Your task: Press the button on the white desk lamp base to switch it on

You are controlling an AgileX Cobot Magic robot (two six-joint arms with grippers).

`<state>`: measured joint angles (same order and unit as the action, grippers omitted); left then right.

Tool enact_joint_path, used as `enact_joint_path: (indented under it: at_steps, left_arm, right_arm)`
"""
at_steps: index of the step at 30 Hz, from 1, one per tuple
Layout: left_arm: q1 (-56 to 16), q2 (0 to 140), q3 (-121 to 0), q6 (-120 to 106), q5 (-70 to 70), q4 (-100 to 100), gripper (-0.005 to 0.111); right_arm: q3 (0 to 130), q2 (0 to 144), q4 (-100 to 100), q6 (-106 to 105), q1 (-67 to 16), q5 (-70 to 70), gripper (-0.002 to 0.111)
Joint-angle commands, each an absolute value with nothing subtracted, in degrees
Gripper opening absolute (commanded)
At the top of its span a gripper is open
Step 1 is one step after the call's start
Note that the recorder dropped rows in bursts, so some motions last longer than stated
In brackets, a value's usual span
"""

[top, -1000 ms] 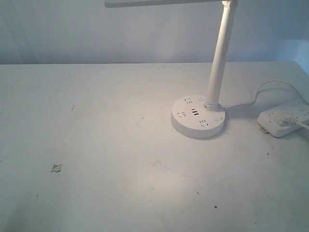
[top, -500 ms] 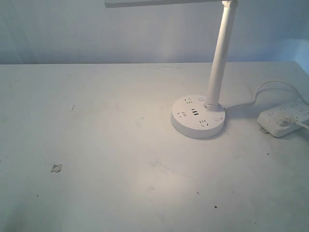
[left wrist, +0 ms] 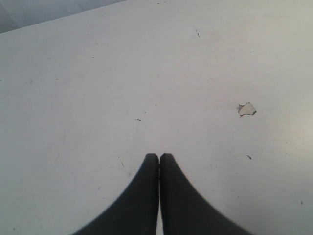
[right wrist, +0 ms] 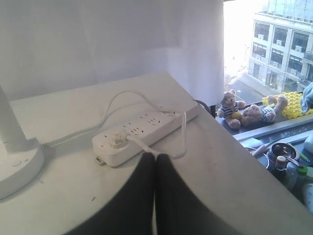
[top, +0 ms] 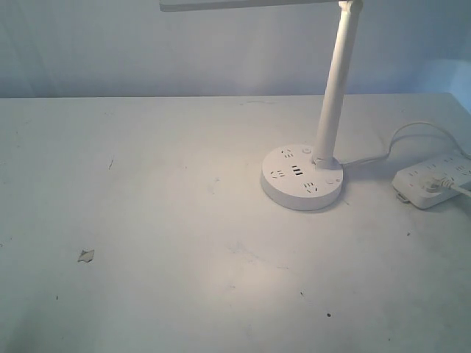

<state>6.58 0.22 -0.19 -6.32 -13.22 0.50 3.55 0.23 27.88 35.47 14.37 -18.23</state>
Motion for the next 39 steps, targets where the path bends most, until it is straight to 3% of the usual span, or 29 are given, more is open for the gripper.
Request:
enact_joint_path:
  at_steps: [1, 10, 20, 39]
  left_arm:
    - [6.61, 0.0, 0.0, -6.25, -13.27, 0.44, 0.0]
    - [6.61, 0.0, 0.0, -6.25, -13.27, 0.44, 0.0]
    - [6.61, 0.0, 0.0, -6.25, -13.27, 0.44, 0.0]
    - [6.61, 0.0, 0.0, -6.25, -13.27, 0.44, 0.0]
  right_arm:
    - [3.31, 0.0, 24.33, 28.94, 14.75, -17.47, 0.0]
    - [0.0, 0.0, -2.18, 2.88, 14.75, -13.1, 0.0]
    - [0.0, 0.0, -2.03, 2.65, 14.75, -20.72, 0.0]
    - [0.0, 0.0, -2.03, 2.74, 14.75, -21.11, 0.0]
